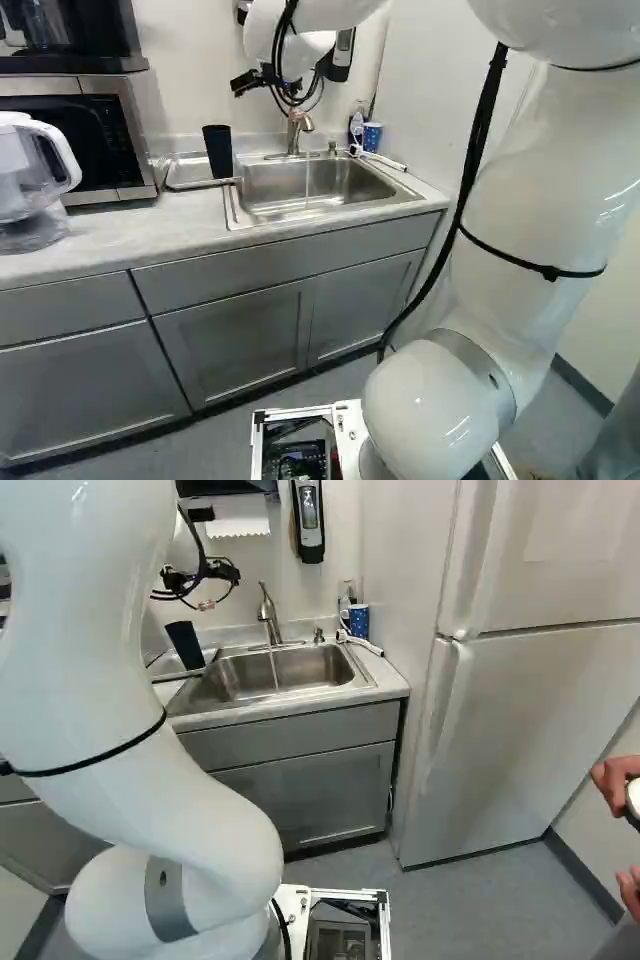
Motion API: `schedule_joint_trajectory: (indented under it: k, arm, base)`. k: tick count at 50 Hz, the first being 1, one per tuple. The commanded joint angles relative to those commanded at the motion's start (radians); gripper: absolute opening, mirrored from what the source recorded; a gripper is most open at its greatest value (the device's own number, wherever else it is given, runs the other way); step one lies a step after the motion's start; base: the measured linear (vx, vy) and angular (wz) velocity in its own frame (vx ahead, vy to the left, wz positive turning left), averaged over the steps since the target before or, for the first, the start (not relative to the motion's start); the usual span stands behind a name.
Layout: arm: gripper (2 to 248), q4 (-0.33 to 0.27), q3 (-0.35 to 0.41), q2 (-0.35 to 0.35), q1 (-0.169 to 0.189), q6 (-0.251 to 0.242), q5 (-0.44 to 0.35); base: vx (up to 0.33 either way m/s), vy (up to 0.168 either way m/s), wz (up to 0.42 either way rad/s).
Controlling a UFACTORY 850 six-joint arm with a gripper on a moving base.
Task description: Rinse the cup and place it in the tray
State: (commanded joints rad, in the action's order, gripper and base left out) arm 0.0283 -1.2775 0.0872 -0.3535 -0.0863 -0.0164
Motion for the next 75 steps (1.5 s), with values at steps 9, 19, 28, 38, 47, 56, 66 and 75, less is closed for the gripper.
schedule_joint_trajectory:
  k: [9,19,28,38,47,56,66,75]
  arm:
    - [247,-0.022,-0.032,0.013,0.015,0.0,-0.007]
    - [247,-0.022,-0.065,0.043,0.028,0.0,-0.007]
    - [247,-0.022,-0.096,0.073,0.038,0.0,-0.007]
    - [247,-0.022,-0.133,0.107,0.05,0.0,-0.007]
    - [247,-0.022,-0.165,0.136,0.06,0.0,-0.007]
    - [247,-0.022,-0.198,0.165,0.069,0.0,-0.007]
    - [247,-0.022,-0.235,0.198,0.08,0.0,-0.007]
    - [247,-0.022,-0.27,0.228,0.088,0.0,-0.007]
  base:
    - [0.0,0.0,0.0]
    - [0.0,0.0,0.0]
    - [0.0,0.0,0.0]
    - [0.0,0.0,0.0]
    - [0.0,0.0,0.0]
    - [0.0,0.0,0.0]
    - [0.0,0.0,0.0]
    - [0.0,0.0,0.0]
